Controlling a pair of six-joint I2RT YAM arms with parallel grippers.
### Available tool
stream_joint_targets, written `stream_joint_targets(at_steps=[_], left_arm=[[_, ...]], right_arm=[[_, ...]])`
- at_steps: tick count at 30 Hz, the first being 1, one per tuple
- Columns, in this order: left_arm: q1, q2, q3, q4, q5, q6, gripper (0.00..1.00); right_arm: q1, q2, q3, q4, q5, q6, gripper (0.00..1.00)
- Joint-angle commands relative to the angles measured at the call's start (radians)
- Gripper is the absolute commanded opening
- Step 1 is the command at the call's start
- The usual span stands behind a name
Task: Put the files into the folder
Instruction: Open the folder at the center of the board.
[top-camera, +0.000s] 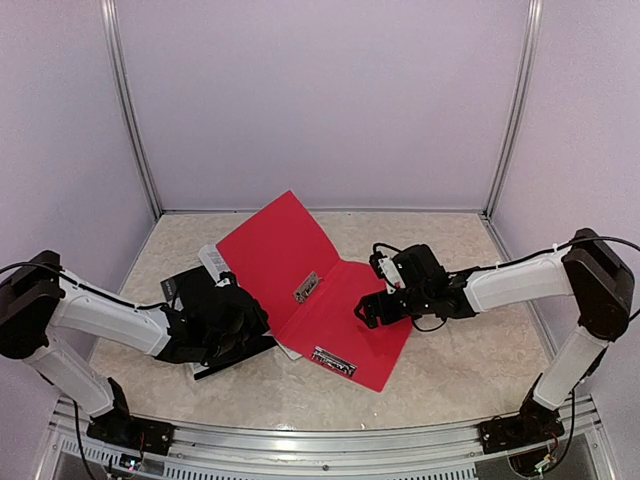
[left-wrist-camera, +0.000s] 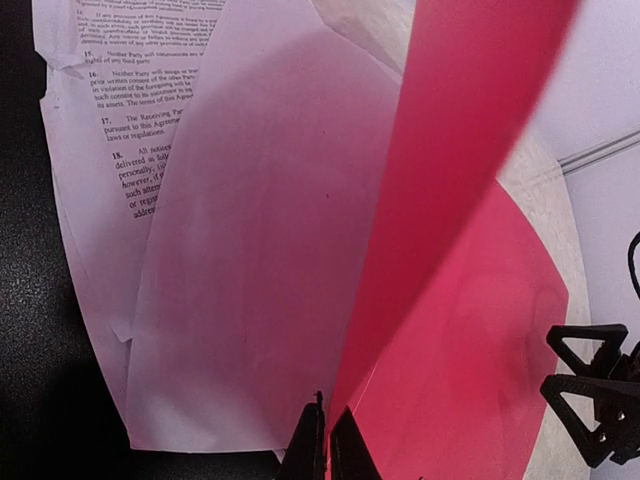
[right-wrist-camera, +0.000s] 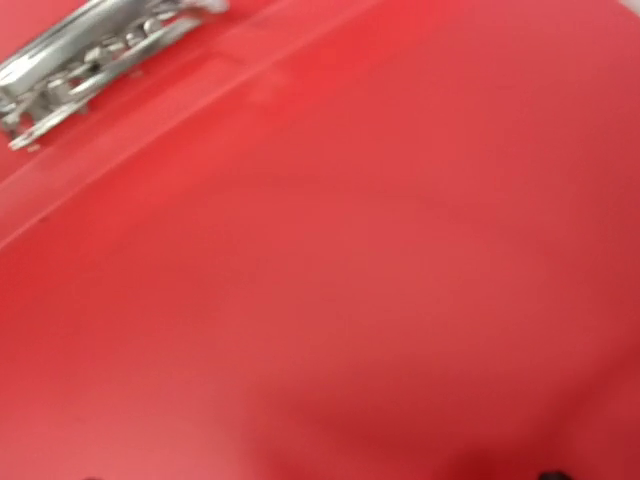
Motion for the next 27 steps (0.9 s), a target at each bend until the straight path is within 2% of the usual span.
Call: stream_joint_targets(at_steps=[1,7,10,14,19,27], left_arm=[[0.026,-0.006,-0.012,-0.077,0.083,-0.067,0.05],[0.058,-0.014,-0.026,-0.085,0.130,-0.070,0.26],[0.063,-0.036,-0.026,-0.100,0.144,-0.045,0.39],[0.068,-0.045,-0.007,-0.060,0.198,0.072,0.50],[0.075,0.015,0.111,-0.089,0.236,0.256,0.55],[0.136,0.051,0.181,-0.040,0.319,0.385,0.54]], right_arm=[[0.040,0.055,0.055,0.004,-0.016,-0.048,0.91],[0.050,0.068,0.059,-0.034,-0.001,-0.069,0.90],[0.051,0.060,0.066,-0.103,0.057,-0.098,0.89],[0.051,0.075,0.092,-0.180,0.076,-0.144,0.89],[0.050,0.101,0.093,-0.195,0.049,-0.158,0.89],[0.043,0.143,0.084,-0.238,0.052,-0.194,0.86]])
